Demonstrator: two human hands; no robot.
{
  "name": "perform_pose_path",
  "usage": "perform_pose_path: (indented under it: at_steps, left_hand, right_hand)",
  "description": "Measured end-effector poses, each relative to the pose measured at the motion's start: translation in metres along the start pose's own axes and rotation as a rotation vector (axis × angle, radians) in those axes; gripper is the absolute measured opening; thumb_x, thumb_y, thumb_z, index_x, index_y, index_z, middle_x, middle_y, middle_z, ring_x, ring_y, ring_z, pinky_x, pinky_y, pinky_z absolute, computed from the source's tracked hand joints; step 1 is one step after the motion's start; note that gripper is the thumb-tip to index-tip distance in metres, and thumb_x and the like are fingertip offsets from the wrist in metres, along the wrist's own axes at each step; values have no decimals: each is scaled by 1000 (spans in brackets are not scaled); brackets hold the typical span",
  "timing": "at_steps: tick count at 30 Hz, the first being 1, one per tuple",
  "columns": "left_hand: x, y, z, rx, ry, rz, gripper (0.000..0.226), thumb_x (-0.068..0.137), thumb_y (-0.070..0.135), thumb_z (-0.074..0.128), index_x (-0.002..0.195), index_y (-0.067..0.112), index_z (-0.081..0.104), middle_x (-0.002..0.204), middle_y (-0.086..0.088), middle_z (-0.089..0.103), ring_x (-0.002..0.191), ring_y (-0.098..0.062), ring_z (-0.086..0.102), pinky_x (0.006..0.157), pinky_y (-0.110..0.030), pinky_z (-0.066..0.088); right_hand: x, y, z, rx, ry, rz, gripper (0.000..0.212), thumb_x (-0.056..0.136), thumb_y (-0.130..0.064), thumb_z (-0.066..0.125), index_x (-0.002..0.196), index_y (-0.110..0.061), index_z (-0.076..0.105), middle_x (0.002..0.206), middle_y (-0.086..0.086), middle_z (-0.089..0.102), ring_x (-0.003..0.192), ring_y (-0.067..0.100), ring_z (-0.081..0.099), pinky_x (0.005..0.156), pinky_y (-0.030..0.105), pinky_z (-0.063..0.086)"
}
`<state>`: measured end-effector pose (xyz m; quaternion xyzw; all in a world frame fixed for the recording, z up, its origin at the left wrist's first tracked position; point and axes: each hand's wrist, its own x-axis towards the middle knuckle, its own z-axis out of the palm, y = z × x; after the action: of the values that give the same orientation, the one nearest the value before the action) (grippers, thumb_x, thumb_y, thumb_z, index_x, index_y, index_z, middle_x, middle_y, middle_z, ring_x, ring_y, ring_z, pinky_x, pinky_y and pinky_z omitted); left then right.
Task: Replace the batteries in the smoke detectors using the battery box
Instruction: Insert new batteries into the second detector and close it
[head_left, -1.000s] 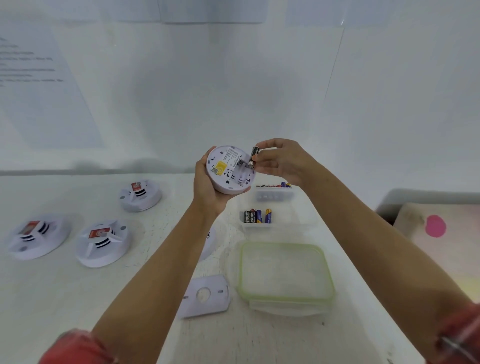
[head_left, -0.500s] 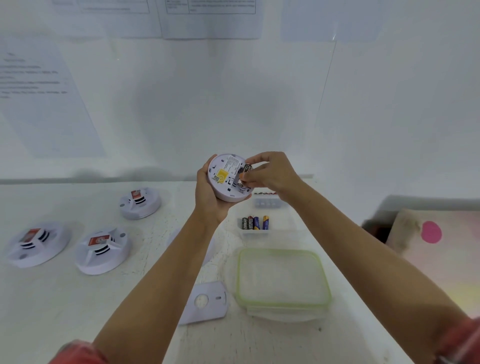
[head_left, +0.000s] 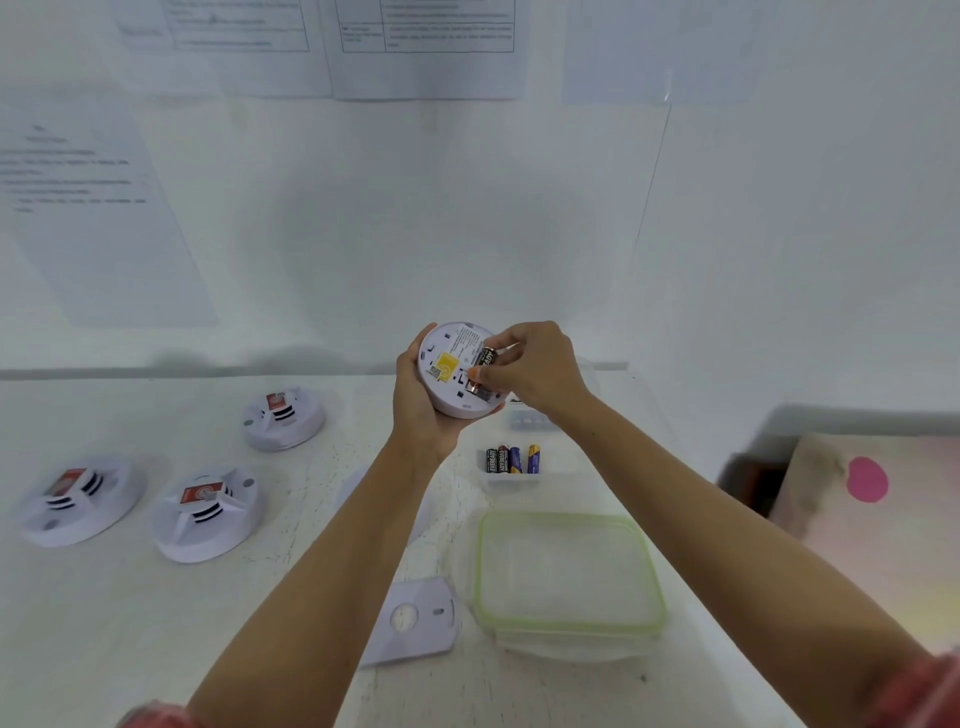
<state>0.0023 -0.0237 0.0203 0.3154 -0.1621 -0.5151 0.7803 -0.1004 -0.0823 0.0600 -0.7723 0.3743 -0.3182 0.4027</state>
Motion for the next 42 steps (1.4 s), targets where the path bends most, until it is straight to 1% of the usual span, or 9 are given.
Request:
perform_pose_path:
  at_steps: [9,12,15,19,23,28,31,34,42]
  left_hand:
    - [4,2,-5,55,12,6,38,95,42,34,102,20,64,100,-8,66,90,-25,61,80,-44,49]
    - [5,2,-3,60,23,16,36,95,41,35,98,21,65,95,-6,69,90,-24,61,80,-45,49]
    - [6,1,-2,63,17,6,36,94,41,36,93,21,67,85,-4,72,88,-23,61,83,-46,47]
    - [8,0,-3,34,-1,7,36,95,40,36,90,21,67,83,-4,72,87,-23,61,83,-46,47]
    - [10,-1,-5,0,11,-10,39,95,40,35,94,21,69,94,-7,70,92,-26,60,81,-47,47]
    - [14,-2,-6,-44,14,-37,50,93,40,39,66,22,77,82,-6,73,91,-27,59,87,-48,44]
    - [16,-2,-11,-24,40,-49,47,93,41,40,70,19,76,82,-8,72,89,-28,59,86,-49,44]
    - [14,-1,-12,23,53,-37,41,94,41,36,81,20,69,78,-7,73,86,-28,60,83,-47,44]
    - [16,0,-9,69,49,-44,36,94,41,36,92,19,64,93,-10,67,89,-28,60,80,-47,46]
  right_hand:
    - [0,-3,-2,124,-42,119,26,65,-6,78,85,-10,61,98,21,66,80,33,69,77,45,57]
    - [-1,-8,-6,67,-75,109,15,67,-2,75,62,-10,64,82,25,70,67,29,65,75,42,55]
    - [0,-10,-4,5,-104,96,4,68,-4,74,70,-1,71,82,23,71,66,22,62,65,31,50]
    - [2,-9,1,-64,-100,66,13,71,-5,70,79,5,73,83,24,71,63,20,56,53,22,41]
    - [5,-9,2,-104,-48,-25,12,74,-4,69,81,6,71,86,26,70,78,37,66,55,25,43]
    - [8,-5,5,-239,-120,-88,22,84,-15,65,87,5,72,89,22,71,69,24,60,54,19,42]
    - [11,-2,0,-285,-268,-77,24,86,-17,62,97,3,70,97,24,69,83,31,63,73,33,50]
    - [9,-2,-6,-310,-350,-109,31,82,-13,68,109,2,66,104,23,67,102,33,61,95,42,45]
    - [14,2,-3,-218,-225,-114,35,64,-7,82,97,2,71,93,15,72,76,16,66,67,17,50]
